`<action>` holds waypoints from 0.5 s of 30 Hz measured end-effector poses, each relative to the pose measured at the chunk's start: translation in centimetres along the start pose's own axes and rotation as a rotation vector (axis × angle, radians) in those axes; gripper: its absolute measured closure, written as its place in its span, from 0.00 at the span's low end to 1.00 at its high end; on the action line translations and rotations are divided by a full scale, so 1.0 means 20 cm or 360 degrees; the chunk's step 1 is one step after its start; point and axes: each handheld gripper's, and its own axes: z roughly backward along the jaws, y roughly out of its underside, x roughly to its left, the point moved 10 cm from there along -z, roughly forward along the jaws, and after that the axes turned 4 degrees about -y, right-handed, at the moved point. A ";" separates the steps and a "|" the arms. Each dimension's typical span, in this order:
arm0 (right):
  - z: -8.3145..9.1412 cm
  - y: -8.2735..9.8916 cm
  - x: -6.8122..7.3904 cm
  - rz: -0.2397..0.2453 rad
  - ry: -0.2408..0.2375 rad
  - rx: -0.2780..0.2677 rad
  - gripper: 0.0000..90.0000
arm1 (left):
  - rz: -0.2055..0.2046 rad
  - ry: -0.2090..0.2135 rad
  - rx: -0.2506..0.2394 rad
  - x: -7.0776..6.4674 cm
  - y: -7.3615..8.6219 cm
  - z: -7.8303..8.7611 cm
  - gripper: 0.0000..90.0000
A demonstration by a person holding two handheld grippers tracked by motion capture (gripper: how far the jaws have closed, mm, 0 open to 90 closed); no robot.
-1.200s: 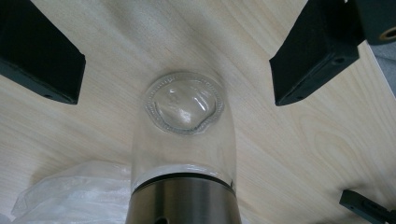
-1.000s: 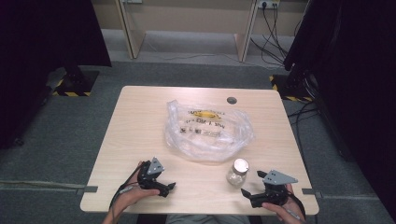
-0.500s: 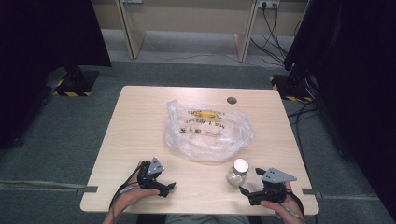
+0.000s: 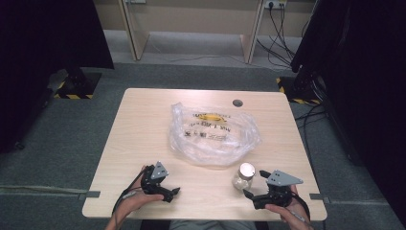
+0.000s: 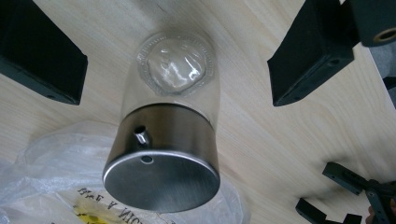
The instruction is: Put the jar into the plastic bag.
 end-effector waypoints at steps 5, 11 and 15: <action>-0.02 -0.02 0.00 0.0003 -0.0001 0.0001 0.06 | 0.0000 0.0000 0.0000 0.00 0.00 0.00 0.00; -0.03 -0.06 0.01 0.0022 0.0000 -0.0009 0.06 | 0.0000 0.0000 0.0000 0.00 0.00 0.00 0.00; -0.04 -0.07 0.01 0.0022 0.0005 -0.0015 0.06 | 0.0001 0.0000 0.0000 0.00 0.00 0.00 0.00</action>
